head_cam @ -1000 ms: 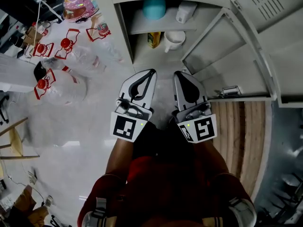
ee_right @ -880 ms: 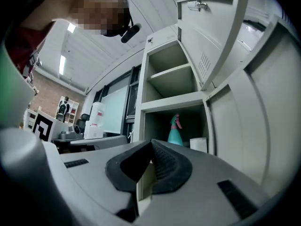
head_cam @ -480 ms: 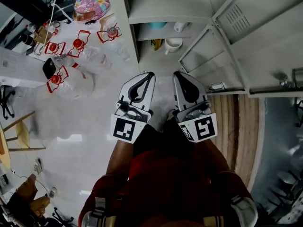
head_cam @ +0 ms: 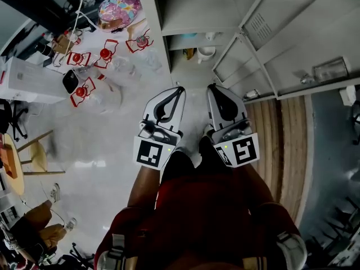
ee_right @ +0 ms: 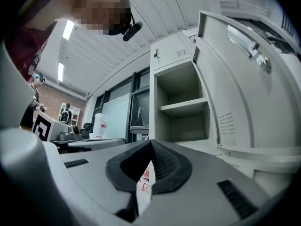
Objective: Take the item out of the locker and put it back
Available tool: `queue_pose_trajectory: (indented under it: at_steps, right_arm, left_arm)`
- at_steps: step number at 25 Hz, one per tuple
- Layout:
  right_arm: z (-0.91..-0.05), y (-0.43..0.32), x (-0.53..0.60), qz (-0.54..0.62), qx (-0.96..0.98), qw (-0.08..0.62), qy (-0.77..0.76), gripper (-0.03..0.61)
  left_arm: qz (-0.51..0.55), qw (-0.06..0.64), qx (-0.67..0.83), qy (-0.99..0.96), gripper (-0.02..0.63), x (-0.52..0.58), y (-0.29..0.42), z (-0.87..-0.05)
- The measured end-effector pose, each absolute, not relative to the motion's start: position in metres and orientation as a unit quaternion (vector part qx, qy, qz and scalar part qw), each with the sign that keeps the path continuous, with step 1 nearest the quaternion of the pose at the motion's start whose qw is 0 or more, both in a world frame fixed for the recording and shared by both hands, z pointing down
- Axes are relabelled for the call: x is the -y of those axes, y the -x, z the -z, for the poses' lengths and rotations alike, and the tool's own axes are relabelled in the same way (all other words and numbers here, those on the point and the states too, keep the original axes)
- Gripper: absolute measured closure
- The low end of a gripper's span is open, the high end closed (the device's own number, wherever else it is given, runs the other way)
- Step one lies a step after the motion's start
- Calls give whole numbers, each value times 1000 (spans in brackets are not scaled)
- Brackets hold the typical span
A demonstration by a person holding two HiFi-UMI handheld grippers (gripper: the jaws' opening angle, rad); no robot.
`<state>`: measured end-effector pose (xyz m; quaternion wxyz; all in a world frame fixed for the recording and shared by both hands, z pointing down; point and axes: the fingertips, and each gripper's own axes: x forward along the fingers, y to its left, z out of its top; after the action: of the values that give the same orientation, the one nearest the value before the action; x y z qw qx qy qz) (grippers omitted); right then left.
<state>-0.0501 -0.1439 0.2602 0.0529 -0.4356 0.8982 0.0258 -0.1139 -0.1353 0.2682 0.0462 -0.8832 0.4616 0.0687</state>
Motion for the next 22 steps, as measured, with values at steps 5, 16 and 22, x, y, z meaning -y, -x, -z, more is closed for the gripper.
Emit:
queue_pose_trajectory:
  at_steps: [5,16,22]
  right_arm:
    - [-237,51,122,-26,-897,59,436,578]
    - [-207,39,91,-35,-897,74,434,578]
    - [-198,28,87,-35,-892,81,443,578]
  left_arm:
    - [-66,42,-461,884,607,112,117,-245]
    - [-89,39,-446,890,607,80,101,-217]
    - [-96,39,-431,896,607,73,89,-208]
